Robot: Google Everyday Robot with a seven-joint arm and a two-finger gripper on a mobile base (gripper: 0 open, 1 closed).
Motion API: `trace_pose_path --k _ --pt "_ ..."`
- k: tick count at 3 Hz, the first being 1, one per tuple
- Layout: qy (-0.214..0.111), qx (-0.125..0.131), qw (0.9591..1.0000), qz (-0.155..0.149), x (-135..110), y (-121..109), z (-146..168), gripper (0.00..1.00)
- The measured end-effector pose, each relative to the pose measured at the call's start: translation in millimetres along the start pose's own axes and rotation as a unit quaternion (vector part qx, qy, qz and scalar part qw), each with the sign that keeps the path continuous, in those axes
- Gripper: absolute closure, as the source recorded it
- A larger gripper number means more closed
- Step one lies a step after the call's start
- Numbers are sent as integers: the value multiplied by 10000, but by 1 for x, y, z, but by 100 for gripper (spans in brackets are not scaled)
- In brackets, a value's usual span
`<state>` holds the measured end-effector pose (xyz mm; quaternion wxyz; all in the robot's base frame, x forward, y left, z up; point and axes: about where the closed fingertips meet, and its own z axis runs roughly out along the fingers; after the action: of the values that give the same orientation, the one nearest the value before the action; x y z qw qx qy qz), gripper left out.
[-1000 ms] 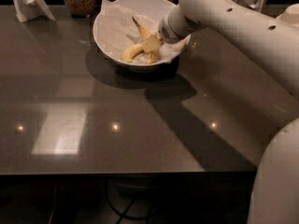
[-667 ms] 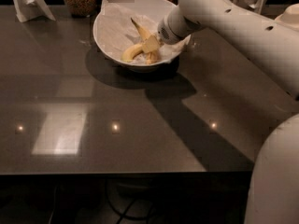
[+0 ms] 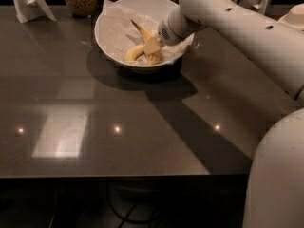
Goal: Pick banana from white bowl
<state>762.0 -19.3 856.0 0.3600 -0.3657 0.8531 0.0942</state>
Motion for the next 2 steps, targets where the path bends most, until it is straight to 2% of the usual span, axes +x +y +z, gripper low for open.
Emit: trace_pose_path --k 1,2 --pt "2 -15 10000 0 -1 1 -1 69" --pt "4 -111 9999 11 -2 4 2 92"
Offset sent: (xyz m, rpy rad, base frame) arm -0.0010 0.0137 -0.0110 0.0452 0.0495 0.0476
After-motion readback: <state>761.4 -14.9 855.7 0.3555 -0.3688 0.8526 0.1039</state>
